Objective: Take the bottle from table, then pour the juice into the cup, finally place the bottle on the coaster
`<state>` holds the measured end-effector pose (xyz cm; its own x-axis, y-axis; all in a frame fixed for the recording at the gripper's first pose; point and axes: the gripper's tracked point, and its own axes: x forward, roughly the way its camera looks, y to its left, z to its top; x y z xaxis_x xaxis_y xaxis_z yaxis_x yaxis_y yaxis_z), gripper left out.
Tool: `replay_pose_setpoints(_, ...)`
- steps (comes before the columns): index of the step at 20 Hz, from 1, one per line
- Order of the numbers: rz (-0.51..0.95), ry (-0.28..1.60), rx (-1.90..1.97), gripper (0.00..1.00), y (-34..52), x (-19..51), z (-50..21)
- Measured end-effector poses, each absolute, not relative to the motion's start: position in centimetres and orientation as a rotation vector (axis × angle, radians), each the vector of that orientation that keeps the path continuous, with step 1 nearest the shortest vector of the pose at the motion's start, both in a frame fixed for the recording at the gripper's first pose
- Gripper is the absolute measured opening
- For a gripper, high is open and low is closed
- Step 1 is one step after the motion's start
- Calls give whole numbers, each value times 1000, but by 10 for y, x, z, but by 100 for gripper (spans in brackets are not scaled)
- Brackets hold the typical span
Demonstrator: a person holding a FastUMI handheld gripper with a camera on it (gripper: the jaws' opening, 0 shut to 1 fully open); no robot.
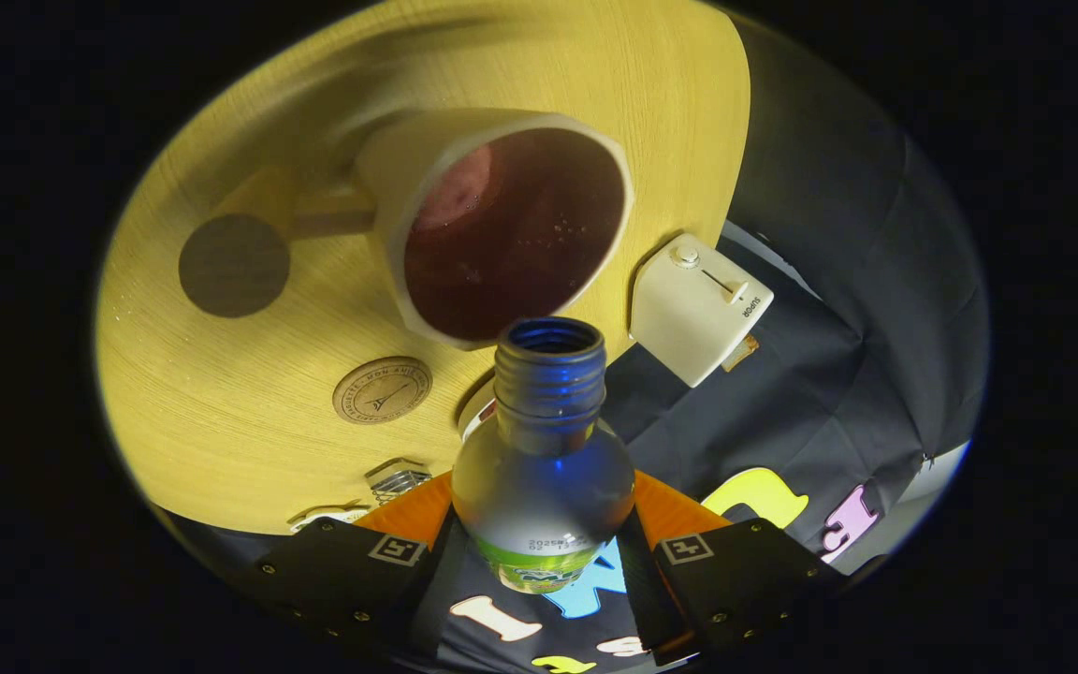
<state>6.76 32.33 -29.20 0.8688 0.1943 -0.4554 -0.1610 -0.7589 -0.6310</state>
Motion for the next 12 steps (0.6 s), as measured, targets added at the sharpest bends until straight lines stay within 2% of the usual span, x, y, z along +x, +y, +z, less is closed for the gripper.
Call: replay_pose_setpoints(12,656,80,-2228,76,308,67,-305)
